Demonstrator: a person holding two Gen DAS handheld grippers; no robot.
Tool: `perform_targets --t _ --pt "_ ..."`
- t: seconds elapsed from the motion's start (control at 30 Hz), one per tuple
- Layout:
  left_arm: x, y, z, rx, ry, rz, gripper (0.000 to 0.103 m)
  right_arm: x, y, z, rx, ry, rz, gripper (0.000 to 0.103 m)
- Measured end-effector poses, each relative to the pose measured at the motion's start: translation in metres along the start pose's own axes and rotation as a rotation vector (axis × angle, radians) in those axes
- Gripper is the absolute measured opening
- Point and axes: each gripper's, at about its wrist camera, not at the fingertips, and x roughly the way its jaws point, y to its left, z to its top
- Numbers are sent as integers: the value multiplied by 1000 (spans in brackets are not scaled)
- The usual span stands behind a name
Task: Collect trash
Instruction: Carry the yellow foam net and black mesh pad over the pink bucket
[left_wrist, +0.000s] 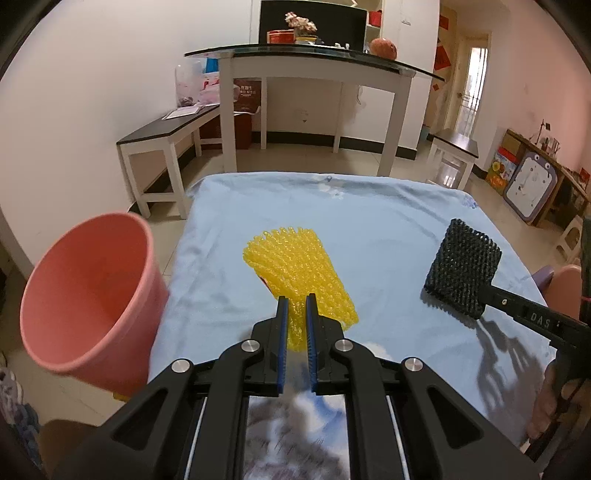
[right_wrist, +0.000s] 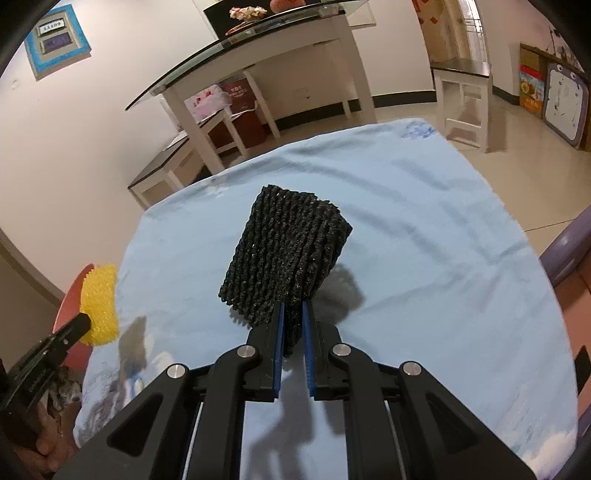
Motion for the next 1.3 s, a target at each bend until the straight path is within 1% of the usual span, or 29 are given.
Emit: perform_targets --t 0.1,0.27,0.5,0.87,1.07,1.3 --pt "-10 8 -9 -14 -18 -5 9 -6 17 -9 -35 -2 12 9" --pt "-24 21 -27 -32 -25 -13 9 -16 47 -22 -107 -7 32 9" --pt "-36 31 -41 -59 -29 -18 9 -19 82 -43 -182 18 56 9" --pt "-47 44 -54 -95 -48 -28 9 -19 113 -62 -257 42 67 10" --pt "-50 52 -57 -125 -46 -15 9 -18 126 -70 -288 49 80 10" --pt "-53 62 -58 -153 -59 -1 9 -16 142 -70 -327 53 92 10"
